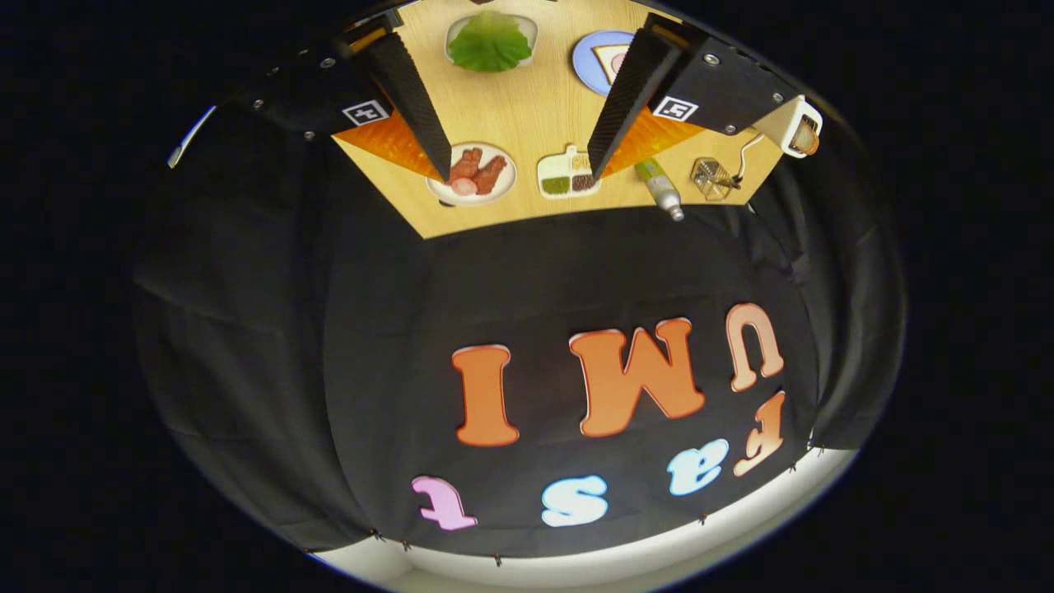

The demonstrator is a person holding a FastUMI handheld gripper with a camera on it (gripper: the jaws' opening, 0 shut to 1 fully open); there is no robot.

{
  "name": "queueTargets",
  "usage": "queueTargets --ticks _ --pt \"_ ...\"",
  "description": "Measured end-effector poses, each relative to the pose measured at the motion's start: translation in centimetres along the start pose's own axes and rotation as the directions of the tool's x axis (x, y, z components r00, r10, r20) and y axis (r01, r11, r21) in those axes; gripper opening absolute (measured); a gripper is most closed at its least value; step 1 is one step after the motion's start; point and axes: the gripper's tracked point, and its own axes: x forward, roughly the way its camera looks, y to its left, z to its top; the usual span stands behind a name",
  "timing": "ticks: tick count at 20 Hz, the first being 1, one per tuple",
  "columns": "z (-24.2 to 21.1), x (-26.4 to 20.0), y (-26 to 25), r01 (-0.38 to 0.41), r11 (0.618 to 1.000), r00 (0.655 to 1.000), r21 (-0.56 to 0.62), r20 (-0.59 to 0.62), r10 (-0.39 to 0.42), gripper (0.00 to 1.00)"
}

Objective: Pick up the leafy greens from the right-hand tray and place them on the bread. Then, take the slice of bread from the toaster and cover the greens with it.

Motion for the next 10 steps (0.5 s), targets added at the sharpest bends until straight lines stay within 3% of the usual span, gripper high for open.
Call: queueTargets --ticks 5,10 --pt "-5.6 1.7 -0.7 0.001 1.0 0.978 0.026 -0.209 0.005 1.0" --pt "-11.8 2.3 -1.7 0.005 1.0 0.917 -0.014 -0.398 -0.01 0.98"
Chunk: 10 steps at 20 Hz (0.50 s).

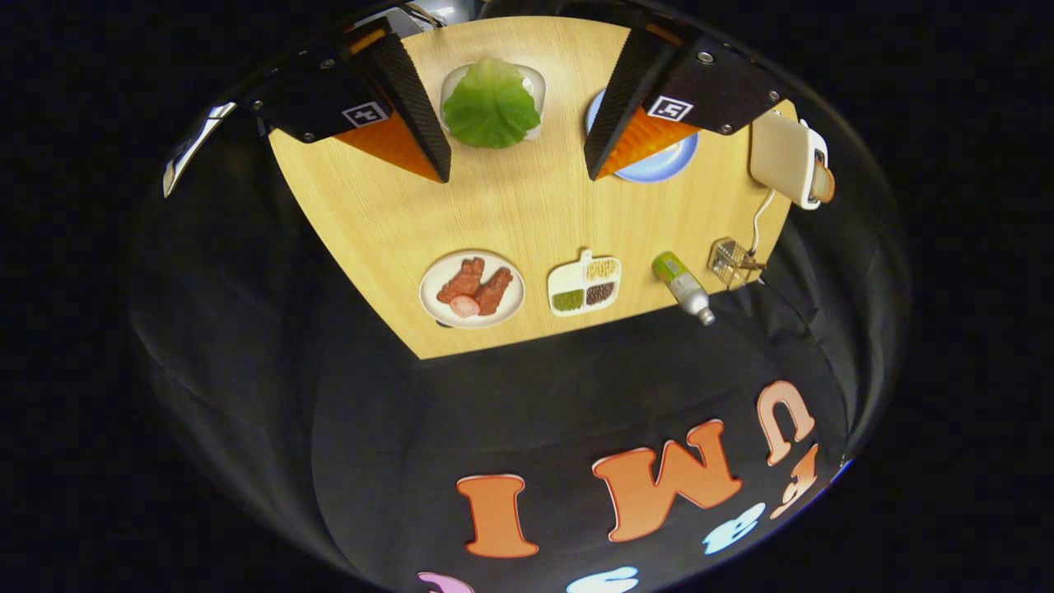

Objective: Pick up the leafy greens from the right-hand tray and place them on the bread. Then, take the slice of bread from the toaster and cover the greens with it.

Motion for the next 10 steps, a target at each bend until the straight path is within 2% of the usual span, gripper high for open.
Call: queueTargets --ticks 5,10 --pt "-5.9 3.0 0.2 -0.034 0.998 0.98 -0.044 -0.2 0.024 0.96" --pt "-10.4 5.4 -0.5 -0.028 0.997 0.937 -0.075 -0.35 0.0 0.96"
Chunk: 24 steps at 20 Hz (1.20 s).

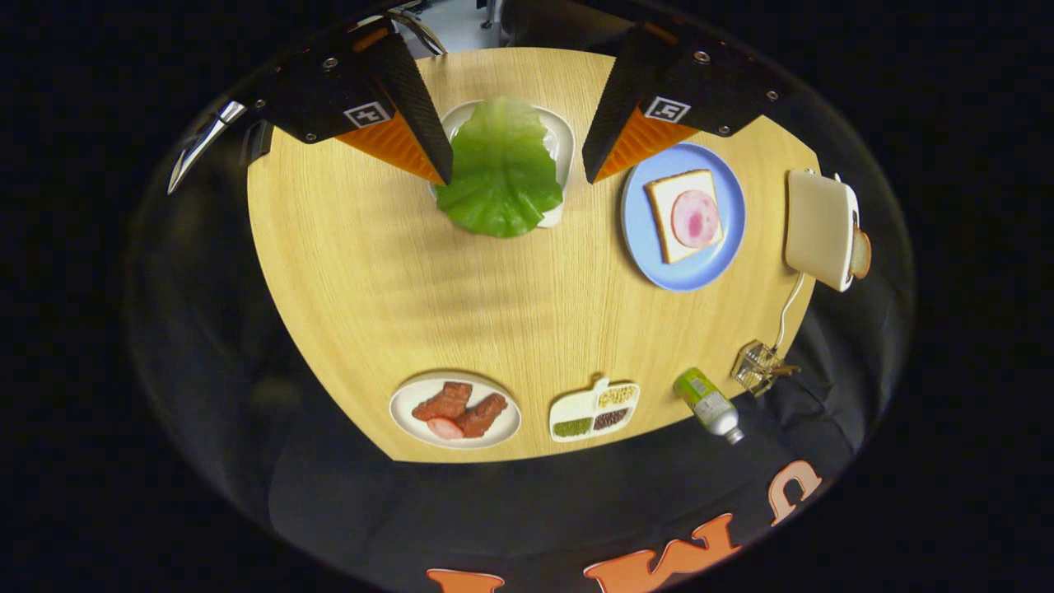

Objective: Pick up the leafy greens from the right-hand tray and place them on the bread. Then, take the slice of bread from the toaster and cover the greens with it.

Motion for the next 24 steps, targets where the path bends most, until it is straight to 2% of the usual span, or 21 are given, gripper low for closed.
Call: queueTargets --ticks 10,16,17,20,22,23,24 --pt "-3.2 6.7 -1.7 0.041 0.999 0.98 -0.017 -0.195 -0.044 0.94" --pt "-3.5 7.9 -2.7 0.091 0.995 0.967 -0.028 -0.236 -0.095 0.86" --pt "-3.5 7.9 -2.6 0.098 0.995 0.964 -0.03 -0.246 -0.102 0.79" --pt "-3.5 7.9 -2.4 0.099 0.995 0.961 -0.028 -0.256 -0.102 0.69" --pt "-3.5 7.8 -2.5 0.113 0.994 0.959 0.008 -0.261 -0.107 0.52" --pt "-3.4 7.9 -2.6 0.12 0.992 0.958 0.032 -0.264 -0.107 0.36" --pt "-3.3 7.9 -2.7 0.122 0.991 0.957 0.046 -0.27 -0.106 0.27"
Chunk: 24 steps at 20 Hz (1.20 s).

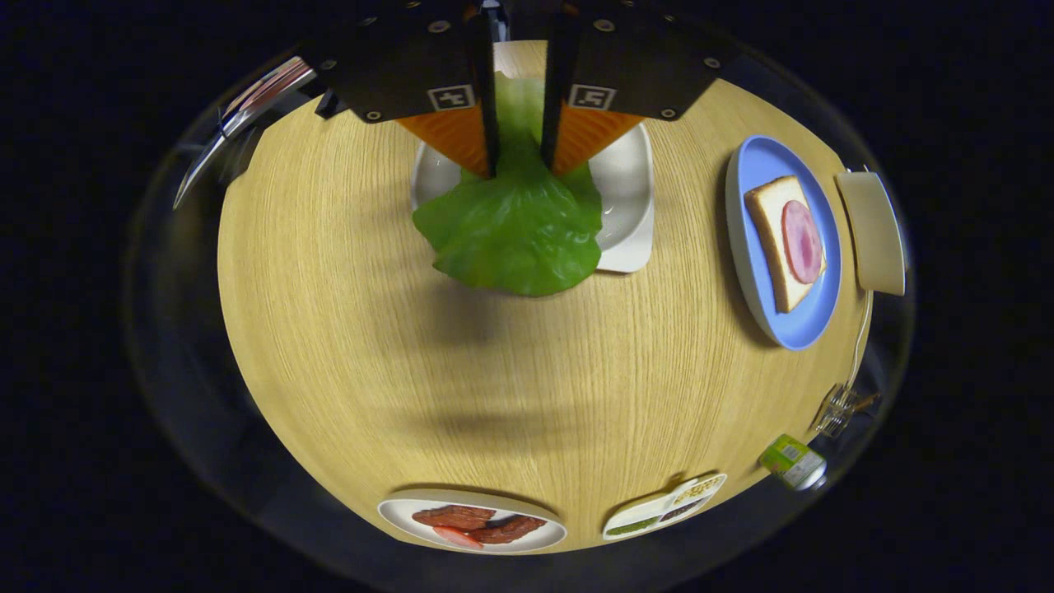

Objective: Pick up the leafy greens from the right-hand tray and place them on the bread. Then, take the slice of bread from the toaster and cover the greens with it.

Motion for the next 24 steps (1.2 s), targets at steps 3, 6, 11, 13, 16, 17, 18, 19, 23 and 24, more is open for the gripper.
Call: queueTargets --ticks 3,6,11,13,16,17,18,19,23,24 --pt "0.5 -0.5 0.1 -0.028 0.999 0.999 0.039 0.016 0.028 0.06" --pt "1.6 -2.6 1.5 -0.067 0.997 0.995 0.047 0.077 0.063 0.04" --pt "3.6 -6.8 5.3 -0.125 0.992 0.975 -0.036 0.18 0.129 0.04" --pt "4.0 -8.3 7.3 -0.157 0.986 0.966 -0.058 0.197 0.165 0.04" --pt "4.5 -9.9 10.6 -0.198 0.974 0.954 -0.106 0.209 0.217 0.04" --pt "4.6 -10.2 11.6 -0.205 0.971 0.951 -0.125 0.21 0.228 0.04" --pt "4.7 -10.4 12.6 -0.209 0.968 0.949 -0.142 0.21 0.235 0.04" --pt "4.8 -10.4 13.6 -0.205 0.965 0.947 -0.163 0.215 0.237 0.04" --pt "4.7 -9.8 17.6 -0.21 0.946 0.945 -0.246 0.195 0.261 0.06" --pt "4.6 -9.5 18.6 -0.217 0.942 0.946 -0.256 0.184 0.268 0.06"
